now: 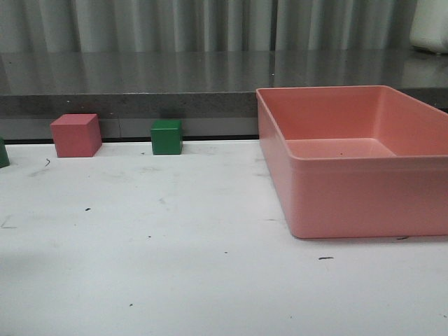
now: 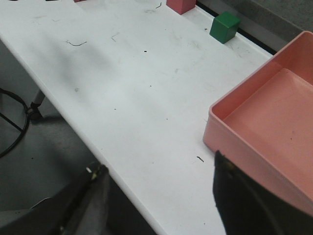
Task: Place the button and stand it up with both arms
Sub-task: 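Set the button upright on the table with the left gripper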
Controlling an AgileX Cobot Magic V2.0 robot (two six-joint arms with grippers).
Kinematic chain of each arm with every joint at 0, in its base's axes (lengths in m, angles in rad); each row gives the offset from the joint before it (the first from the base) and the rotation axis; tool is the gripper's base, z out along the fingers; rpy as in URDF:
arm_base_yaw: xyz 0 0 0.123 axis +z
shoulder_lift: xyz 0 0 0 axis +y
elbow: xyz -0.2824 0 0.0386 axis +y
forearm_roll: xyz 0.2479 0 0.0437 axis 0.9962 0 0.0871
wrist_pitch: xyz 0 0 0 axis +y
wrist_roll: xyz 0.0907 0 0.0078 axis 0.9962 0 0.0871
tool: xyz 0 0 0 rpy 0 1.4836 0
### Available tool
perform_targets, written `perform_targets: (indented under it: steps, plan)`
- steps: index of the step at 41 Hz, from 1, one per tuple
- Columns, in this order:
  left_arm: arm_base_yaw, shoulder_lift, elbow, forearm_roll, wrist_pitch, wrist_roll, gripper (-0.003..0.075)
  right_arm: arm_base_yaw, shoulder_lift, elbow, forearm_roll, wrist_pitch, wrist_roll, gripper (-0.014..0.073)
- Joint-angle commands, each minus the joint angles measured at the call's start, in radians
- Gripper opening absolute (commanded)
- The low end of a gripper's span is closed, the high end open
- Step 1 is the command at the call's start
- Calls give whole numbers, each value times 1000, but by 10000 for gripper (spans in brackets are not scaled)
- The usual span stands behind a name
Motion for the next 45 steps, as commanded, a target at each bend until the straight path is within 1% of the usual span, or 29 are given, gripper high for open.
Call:
perform_targets:
  steps: [1,24,29,32,45]
  plan:
    - [1,60,-24,-9,-183,-7,239,-3,5,-26,-6,-64,-5,479]
    - [1,419,-24,-2,-591,-15,239,-3,5,-26,-6,-64,-5,479]
    - [1,483,-24,-1,-658,-78,239,-3,5,-26,-6,-64,-5,479]
    - [1,518,-24,-1,-697,-77,239,-3,5,-26,-6,-64,-5,479]
    - [1,652,-55,7,-753,-82,239,-3,5,-26,-6,-64,-5,479]
